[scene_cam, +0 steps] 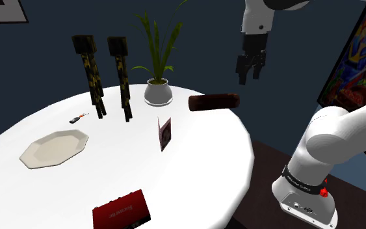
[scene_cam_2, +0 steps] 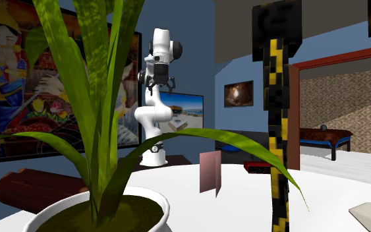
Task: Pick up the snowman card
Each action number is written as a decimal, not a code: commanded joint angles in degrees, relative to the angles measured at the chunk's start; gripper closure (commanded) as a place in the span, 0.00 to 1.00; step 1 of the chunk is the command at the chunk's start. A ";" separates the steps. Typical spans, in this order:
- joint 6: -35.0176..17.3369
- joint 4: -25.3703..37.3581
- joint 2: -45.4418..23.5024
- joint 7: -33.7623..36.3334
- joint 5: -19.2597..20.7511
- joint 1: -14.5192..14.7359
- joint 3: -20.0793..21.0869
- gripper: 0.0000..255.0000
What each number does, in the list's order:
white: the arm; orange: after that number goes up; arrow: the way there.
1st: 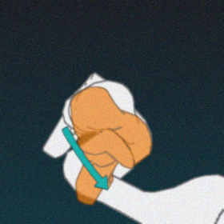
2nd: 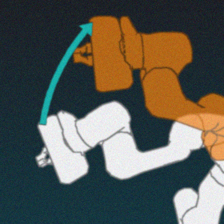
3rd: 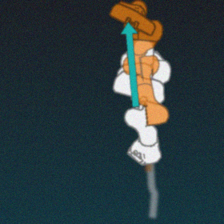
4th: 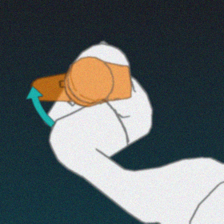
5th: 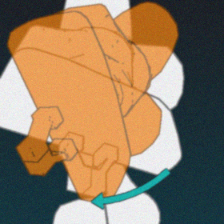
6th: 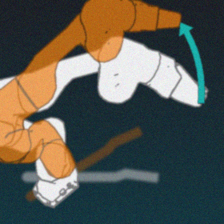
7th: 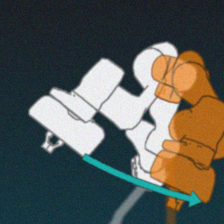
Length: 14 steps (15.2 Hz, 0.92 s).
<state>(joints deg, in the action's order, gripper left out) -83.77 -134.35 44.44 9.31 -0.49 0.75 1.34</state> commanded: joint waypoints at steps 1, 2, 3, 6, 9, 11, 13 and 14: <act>0.00 0.00 0.00 0.00 0.00 0.00 0.00 0.00; -1.58 -0.43 -1.14 1.50 -0.76 0.01 0.85 0.00; -3.17 -0.78 -2.36 2.98 -1.48 0.03 1.70 0.00; -7.98 -1.32 -6.50 7.33 -3.43 0.05 4.17 0.00; -12.75 -1.10 -11.31 11.55 -4.98 0.02 6.54 0.00; -15.85 -0.53 -14.83 14.33 -5.75 -0.04 8.04 0.00; -18.85 0.38 -18.58 17.09 -6.29 -0.14 9.47 0.00; -20.30 0.96 -20.53 18.47 -6.47 -0.21 10.15 0.00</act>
<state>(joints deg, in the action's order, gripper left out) -102.93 -133.94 25.43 26.11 -6.58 0.49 10.68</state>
